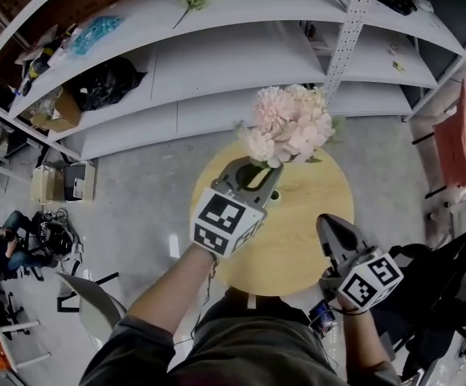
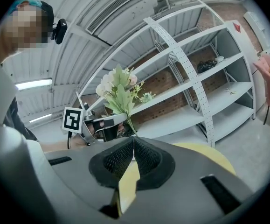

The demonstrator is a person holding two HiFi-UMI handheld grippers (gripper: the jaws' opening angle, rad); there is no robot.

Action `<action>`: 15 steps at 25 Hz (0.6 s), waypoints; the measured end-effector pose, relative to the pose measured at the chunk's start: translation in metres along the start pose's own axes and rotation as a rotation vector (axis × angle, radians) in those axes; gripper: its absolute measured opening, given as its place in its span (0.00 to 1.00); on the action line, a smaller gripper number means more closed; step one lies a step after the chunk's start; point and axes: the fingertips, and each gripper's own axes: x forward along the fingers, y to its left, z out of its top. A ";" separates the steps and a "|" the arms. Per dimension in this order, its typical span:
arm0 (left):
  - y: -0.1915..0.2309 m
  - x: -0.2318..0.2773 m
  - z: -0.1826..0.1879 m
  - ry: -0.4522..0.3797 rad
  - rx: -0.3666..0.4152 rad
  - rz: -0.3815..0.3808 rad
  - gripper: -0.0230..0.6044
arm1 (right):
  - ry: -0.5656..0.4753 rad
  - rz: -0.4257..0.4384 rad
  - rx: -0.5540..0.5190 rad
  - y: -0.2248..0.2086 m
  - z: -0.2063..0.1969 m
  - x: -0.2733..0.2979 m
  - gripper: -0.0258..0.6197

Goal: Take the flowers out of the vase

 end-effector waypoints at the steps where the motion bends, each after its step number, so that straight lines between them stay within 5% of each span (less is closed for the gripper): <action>1: -0.001 -0.002 0.005 -0.004 0.003 -0.002 0.11 | -0.006 0.000 -0.002 0.002 0.003 -0.001 0.06; 15: -0.012 -0.011 0.016 -0.014 -0.002 -0.016 0.11 | -0.036 0.029 -0.053 0.016 0.022 0.002 0.06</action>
